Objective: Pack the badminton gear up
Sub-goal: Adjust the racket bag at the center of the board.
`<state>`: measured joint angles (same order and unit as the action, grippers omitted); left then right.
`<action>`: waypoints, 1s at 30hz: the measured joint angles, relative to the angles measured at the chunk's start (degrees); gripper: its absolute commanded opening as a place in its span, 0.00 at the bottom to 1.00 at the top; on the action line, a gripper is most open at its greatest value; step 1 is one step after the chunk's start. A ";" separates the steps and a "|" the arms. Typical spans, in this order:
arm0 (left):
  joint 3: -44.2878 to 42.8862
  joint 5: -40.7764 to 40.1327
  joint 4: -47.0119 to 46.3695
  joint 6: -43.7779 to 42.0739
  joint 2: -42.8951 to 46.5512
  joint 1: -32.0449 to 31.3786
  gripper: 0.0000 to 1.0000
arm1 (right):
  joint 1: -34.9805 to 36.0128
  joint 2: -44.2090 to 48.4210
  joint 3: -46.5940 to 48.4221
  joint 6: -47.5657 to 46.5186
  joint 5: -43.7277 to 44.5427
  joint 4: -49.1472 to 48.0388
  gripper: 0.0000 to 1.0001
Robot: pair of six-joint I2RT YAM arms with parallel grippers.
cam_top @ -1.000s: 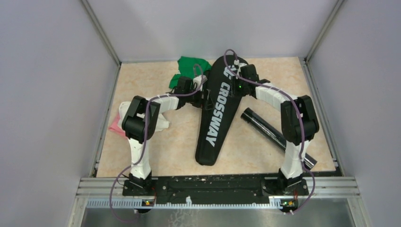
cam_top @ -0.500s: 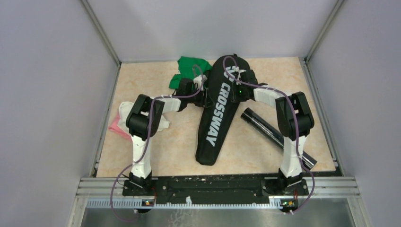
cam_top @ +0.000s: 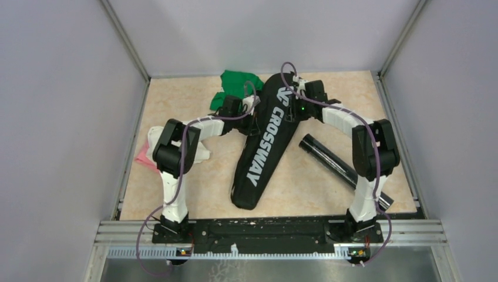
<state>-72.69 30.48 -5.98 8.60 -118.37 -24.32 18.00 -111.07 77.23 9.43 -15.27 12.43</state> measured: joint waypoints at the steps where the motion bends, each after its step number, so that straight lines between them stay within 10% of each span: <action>1: -0.68 -0.15 3.08 -2.32 0.92 0.00 0.00 | -0.24 1.29 0.00 -0.46 -0.79 0.09 0.39; 12: -6.84 -4.13 29.68 -27.85 16.50 -0.07 0.00 | -0.94 18.36 1.88 -8.85 -8.63 2.49 0.64; 30: -6.43 -12.09 45.62 -56.81 35.32 -1.64 0.00 | -0.94 36.96 2.54 -28.83 -17.35 19.28 0.66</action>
<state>-79.11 18.39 39.64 -48.21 -83.05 -25.96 17.06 -74.11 79.77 -19.40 -32.62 31.70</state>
